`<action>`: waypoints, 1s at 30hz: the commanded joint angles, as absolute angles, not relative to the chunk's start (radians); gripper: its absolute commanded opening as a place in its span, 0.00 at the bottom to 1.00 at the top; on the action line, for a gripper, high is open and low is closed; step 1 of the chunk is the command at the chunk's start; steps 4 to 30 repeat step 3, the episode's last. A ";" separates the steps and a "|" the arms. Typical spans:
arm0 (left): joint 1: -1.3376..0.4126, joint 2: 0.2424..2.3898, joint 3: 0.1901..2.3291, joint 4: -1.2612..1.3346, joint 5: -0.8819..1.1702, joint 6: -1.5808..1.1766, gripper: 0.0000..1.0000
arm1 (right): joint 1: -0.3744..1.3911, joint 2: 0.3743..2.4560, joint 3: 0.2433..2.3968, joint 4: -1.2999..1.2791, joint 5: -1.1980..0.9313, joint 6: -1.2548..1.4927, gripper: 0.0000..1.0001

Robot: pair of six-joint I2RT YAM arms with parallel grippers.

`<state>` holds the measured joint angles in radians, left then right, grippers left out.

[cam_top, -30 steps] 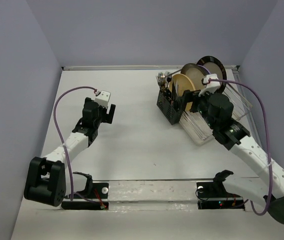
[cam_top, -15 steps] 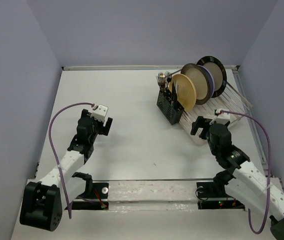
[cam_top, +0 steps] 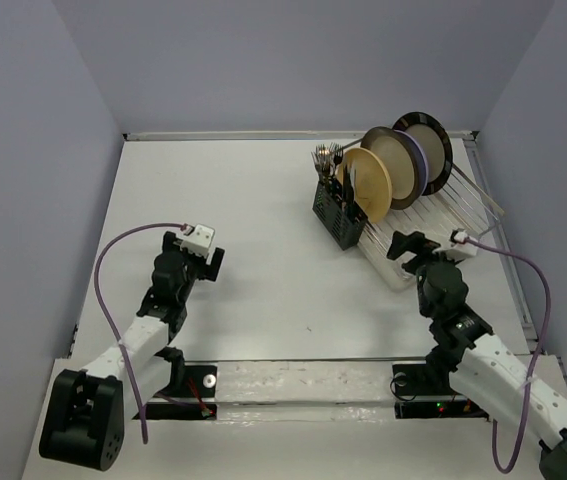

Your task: Sort the eating utensils into containers

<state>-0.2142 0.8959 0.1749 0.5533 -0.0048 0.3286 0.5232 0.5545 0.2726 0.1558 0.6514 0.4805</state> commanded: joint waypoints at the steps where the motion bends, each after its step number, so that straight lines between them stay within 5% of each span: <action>1: -0.210 0.876 0.179 0.653 -0.005 0.330 0.99 | 0.522 0.589 0.233 0.161 0.684 0.540 0.96; 30: -0.210 0.877 0.179 0.653 -0.005 0.328 0.99 | 0.522 0.589 0.233 0.163 0.680 0.537 0.96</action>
